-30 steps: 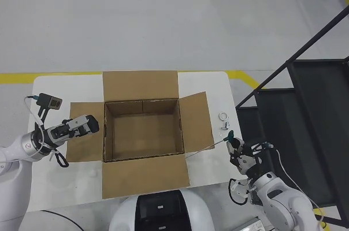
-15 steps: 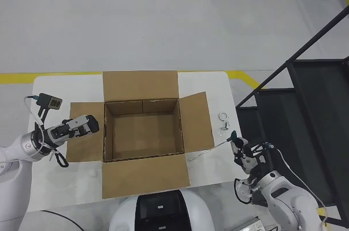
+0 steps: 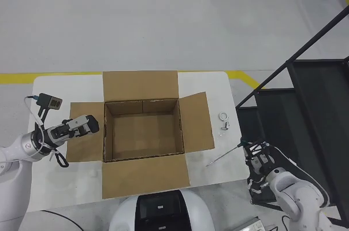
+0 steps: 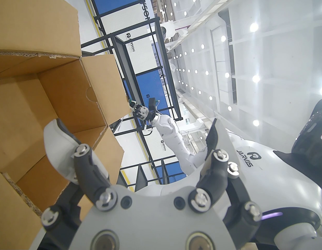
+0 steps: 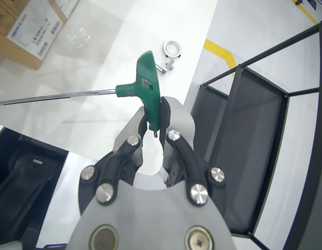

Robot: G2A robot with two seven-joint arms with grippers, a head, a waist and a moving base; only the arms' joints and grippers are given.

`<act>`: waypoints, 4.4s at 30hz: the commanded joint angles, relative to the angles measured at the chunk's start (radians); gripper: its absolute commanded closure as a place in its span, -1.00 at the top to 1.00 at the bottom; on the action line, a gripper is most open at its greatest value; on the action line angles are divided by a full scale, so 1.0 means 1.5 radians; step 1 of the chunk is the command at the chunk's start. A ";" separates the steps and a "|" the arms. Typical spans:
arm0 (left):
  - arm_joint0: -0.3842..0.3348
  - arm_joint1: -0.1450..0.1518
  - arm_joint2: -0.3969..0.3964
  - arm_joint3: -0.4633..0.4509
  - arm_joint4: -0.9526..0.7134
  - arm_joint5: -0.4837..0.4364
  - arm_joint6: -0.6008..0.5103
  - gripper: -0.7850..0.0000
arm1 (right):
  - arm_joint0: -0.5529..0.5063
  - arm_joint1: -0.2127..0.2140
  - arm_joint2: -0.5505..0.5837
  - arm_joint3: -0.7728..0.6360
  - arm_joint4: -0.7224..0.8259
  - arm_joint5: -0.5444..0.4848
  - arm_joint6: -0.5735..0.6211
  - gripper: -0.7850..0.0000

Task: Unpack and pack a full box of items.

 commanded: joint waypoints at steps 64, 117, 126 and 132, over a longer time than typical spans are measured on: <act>0.000 0.000 0.000 0.000 0.000 0.000 0.000 1.00 | 0.079 0.026 0.017 0.104 0.145 -0.013 0.098 1.00; 0.000 0.000 0.000 0.000 0.000 0.000 0.000 1.00 | 0.322 0.055 -0.145 0.408 0.041 -0.051 0.193 -0.77; 0.000 0.000 0.000 0.000 0.000 0.000 0.000 1.00 | 0.293 0.063 -0.117 0.364 0.078 -0.067 0.190 -1.00; 0.000 0.000 0.000 0.000 0.000 0.000 0.000 1.00 | 0.235 0.071 -0.057 0.287 0.120 -0.060 0.173 -1.00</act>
